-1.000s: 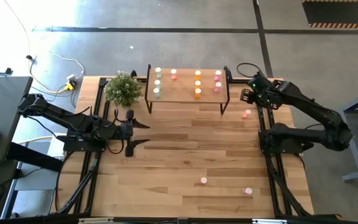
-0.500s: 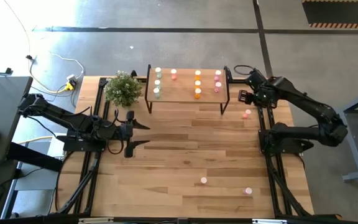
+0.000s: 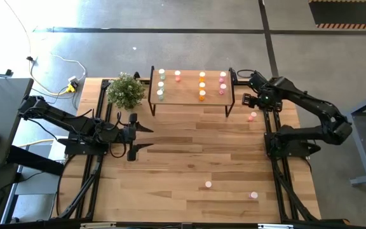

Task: Pick and place medicine bottles onto shelf by color
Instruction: Put the top pink pill bottle on the shelf aligned with the other pink pill bottle

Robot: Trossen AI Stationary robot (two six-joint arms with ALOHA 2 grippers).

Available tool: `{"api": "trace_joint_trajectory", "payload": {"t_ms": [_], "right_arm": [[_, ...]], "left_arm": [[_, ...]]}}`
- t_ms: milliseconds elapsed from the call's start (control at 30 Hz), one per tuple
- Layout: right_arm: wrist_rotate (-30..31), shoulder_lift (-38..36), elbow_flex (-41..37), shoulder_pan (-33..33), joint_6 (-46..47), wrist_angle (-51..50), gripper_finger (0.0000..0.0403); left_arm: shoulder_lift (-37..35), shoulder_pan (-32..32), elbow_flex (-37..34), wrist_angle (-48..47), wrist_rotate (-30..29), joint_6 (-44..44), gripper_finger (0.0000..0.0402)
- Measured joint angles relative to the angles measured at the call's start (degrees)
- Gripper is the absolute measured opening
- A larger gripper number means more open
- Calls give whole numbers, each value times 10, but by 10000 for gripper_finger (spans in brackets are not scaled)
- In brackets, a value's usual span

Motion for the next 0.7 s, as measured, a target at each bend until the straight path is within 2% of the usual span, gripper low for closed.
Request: {"api": "trace_joint_trajectory", "payload": {"t_ms": [167,400,700], "right_arm": [[-23,0,-6,-14,11,2,206],[-44,0,-53,-36,11,29,204],[-42,0,-85,-36,11,62,204]], "left_arm": [[0,0,0,0,0,-2,241],[0,0,0,0,-2,-6,241],[0,0,0,0,-2,-6,241]]}}
